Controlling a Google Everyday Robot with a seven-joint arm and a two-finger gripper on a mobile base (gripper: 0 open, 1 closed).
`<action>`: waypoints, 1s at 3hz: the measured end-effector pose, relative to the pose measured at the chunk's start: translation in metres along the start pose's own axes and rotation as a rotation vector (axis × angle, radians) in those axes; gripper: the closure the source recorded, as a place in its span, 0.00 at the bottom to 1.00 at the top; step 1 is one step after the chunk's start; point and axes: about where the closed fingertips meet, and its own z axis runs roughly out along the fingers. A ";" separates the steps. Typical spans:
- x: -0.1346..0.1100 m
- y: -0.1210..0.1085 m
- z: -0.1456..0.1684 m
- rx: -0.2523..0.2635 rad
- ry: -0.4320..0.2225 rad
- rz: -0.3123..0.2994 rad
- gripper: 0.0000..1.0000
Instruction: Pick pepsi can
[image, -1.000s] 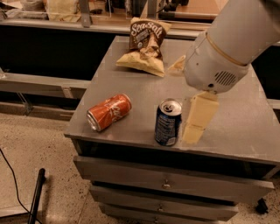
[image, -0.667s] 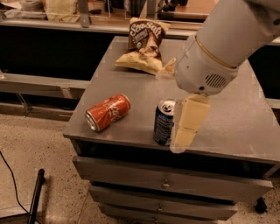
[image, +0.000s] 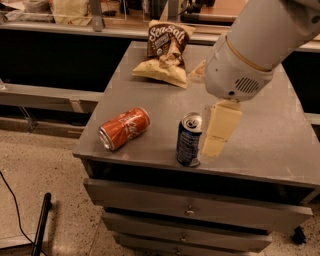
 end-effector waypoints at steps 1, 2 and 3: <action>0.012 -0.012 0.023 0.002 0.015 -0.010 0.00; 0.013 -0.012 0.028 -0.002 0.020 -0.015 0.00; 0.011 -0.012 0.028 0.001 0.020 -0.017 0.16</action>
Offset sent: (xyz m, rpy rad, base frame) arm 0.0199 -0.0008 -0.0443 -0.0349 0.0100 0.0223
